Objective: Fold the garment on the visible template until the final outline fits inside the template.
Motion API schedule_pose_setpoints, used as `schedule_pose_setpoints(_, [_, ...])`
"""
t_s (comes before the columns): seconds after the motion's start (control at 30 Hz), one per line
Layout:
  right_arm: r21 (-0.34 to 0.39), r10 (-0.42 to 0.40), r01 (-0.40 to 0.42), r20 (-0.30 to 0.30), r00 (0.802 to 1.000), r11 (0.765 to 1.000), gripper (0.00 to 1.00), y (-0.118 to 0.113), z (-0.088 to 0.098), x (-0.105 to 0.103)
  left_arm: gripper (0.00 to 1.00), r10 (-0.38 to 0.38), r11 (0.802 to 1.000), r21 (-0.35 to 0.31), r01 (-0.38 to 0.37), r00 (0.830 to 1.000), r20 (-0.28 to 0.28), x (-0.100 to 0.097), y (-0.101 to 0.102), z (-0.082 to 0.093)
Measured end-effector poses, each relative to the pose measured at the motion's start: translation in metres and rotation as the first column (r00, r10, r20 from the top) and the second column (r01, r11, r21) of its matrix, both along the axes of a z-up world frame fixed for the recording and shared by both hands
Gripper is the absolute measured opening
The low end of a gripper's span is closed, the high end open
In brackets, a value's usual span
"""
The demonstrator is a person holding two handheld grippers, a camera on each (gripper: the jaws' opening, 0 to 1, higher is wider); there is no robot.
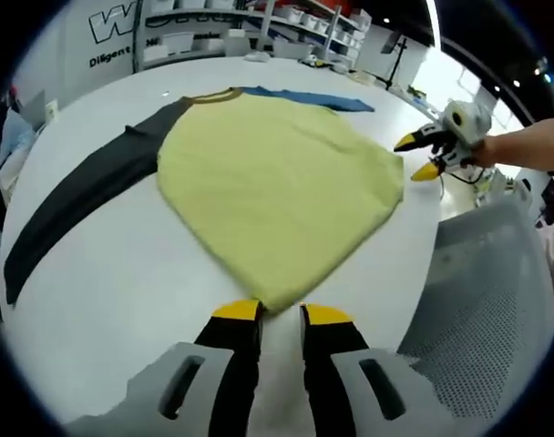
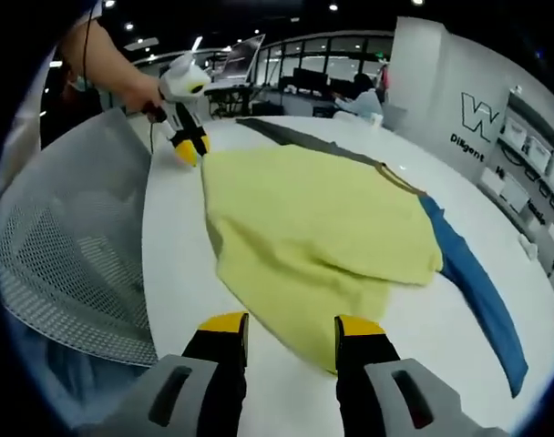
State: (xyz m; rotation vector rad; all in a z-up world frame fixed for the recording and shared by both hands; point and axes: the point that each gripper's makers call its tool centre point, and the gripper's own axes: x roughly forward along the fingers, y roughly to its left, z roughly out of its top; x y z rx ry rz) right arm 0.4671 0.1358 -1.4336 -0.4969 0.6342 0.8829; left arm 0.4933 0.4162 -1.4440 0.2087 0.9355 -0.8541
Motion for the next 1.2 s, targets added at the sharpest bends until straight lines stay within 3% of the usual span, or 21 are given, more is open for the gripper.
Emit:
schedule_pose_setpoints(0.17, [-0.044,0.005,-0.006,-0.020,1.000,0.999,0.26,-0.002,-0.013,0.000,0.04,0.026,0.999,-0.025,-0.025,1.000,0.002,0.001,0.002,0.001])
schedule_pose_setpoints(0.27, [-0.012,-0.007,0.007,-0.014,1.000,1.000,0.21,0.002,-0.005,-0.001,0.02,0.031,0.999,-0.040,-0.031,1.000,0.003,0.002,0.002,0.006])
schedule_pose_setpoints(0.43, [-0.036,-0.003,0.002,-0.030,1.000,0.999,0.00,0.004,-0.009,0.001,0.02,0.059,0.993,-0.097,-0.062,0.998,-0.025,0.005,0.001,0.020])
schedule_pose_setpoints(0.53, [-0.010,-0.002,0.002,-0.039,0.999,1.000,0.00,0.007,0.002,0.002,0.02,0.077,0.987,-0.137,-0.085,0.995,-0.059,0.007,-0.001,0.030])
schedule_pose_setpoints(0.63, [0.024,0.012,-0.011,-0.038,0.999,1.000,0.00,0.009,0.018,0.005,0.02,0.075,0.981,-0.178,-0.084,0.996,-0.057,0.017,-0.004,0.048])
schedule_pose_setpoints(0.77, [0.079,0.022,-0.018,-0.041,0.999,0.997,0.00,0.008,0.038,0.009,0.02,0.102,0.953,-0.275,-0.131,0.988,-0.116,0.029,-0.015,0.077])
schedule_pose_setpoints(0.8, [0.126,0.020,-0.013,-0.051,0.998,0.992,0.00,0.011,0.046,0.011,0.02,0.104,0.950,-0.283,-0.135,0.987,-0.120,0.033,-0.016,0.081])
schedule_pose_setpoints(0.9, [0.186,-0.016,0.024,-0.043,0.999,0.982,0.00,0.007,0.063,0.025,0.02,0.127,0.946,-0.285,-0.156,0.985,-0.119,0.053,-0.020,0.087])
schedule_pose_setpoints(1.0, [0.202,-0.064,0.068,-0.026,0.998,0.977,0.00,0.001,0.074,0.047,0.02,0.167,0.943,-0.271,-0.196,0.978,-0.125,0.073,-0.023,0.084])
schedule_pose_setpoints(1.2, [0.167,-0.139,0.137,-0.001,0.990,0.976,0.00,-0.011,0.070,0.091,0.02,0.248,0.932,-0.239,-0.274,0.960,-0.134,0.107,-0.029,0.070])
